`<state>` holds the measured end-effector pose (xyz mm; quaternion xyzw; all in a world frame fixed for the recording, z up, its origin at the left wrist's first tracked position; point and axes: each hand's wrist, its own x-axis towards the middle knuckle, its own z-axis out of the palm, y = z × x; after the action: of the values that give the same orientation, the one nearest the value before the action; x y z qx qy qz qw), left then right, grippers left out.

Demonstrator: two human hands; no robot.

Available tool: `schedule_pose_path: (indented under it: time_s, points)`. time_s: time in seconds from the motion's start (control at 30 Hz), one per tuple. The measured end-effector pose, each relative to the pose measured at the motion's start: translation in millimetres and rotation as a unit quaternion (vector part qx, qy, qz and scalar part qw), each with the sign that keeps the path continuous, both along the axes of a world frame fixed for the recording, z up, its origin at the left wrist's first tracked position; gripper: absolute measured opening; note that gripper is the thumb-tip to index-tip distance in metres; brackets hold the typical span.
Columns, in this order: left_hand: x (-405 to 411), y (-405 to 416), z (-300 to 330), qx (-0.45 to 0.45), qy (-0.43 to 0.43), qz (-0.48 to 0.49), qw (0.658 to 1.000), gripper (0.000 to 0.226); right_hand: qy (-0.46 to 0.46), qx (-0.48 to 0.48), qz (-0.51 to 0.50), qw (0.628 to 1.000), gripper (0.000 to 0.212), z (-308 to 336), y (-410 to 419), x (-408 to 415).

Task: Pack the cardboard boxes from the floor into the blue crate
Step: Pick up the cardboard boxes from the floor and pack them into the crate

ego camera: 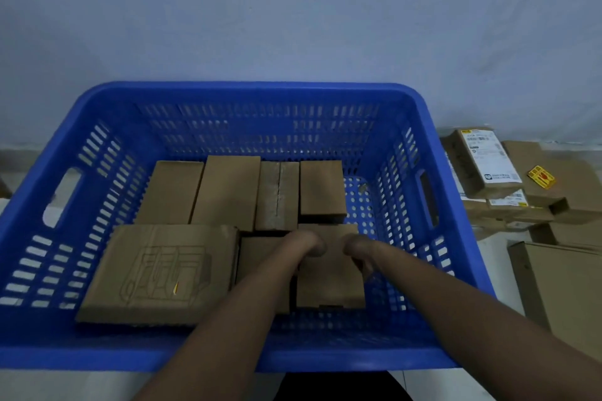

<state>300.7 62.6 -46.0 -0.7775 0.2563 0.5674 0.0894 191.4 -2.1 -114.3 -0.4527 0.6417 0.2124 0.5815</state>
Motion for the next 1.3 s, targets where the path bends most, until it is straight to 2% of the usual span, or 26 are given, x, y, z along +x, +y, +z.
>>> schedule_pose_path:
  time_s: [0.2,0.37,0.43,0.5,0.6,0.73,0.87,0.97,1.07,1.17,1.3]
  points:
    - [-1,-10,-7,-0.031,0.001,-0.005,1.0,0.044,0.051,-0.015,0.102,0.993,0.048,-1,1,8]
    - [6,-3,-21,0.003,0.041,0.017,0.999,0.041,0.064,0.0,0.159,0.985,0.051,6,-1,5]
    - [5,0,-27,0.043,0.082,0.02,0.995,0.042,0.075,-0.001,0.21,0.975,0.049,9,0,2]
    - [1,4,-31,0.094,0.126,0.031,0.987,0.037,0.077,0.001,0.219,0.973,0.052,10,3,0]
    - [-2,7,-29,0.094,0.13,0.019,0.987,0.036,0.073,-0.001,0.224,0.972,0.057,7,5,2]
    - [2,7,-29,0.051,0.112,0.038,0.992,0.041,0.062,0.006,0.191,0.98,0.064,9,4,0]
    - [10,8,-34,0.002,0.061,0.053,0.997,0.034,0.068,0.0,0.209,0.976,0.062,11,5,3]
    - [16,6,-38,-0.037,0.037,0.061,0.997,0.032,0.082,-0.048,0.288,0.953,0.052,18,5,0]
    - [20,2,-37,-0.099,-0.016,0.046,0.994,0.033,0.059,-0.12,0.291,0.947,0.046,15,-1,-1]
    - [26,2,-32,-0.191,-0.105,-0.002,0.976,0.038,0.085,-0.156,0.264,0.948,0.068,16,-7,4]
    - [29,16,4,-0.245,-0.108,0.022,0.963,0.034,0.039,-0.2,0.244,0.948,0.077,69,-7,7]
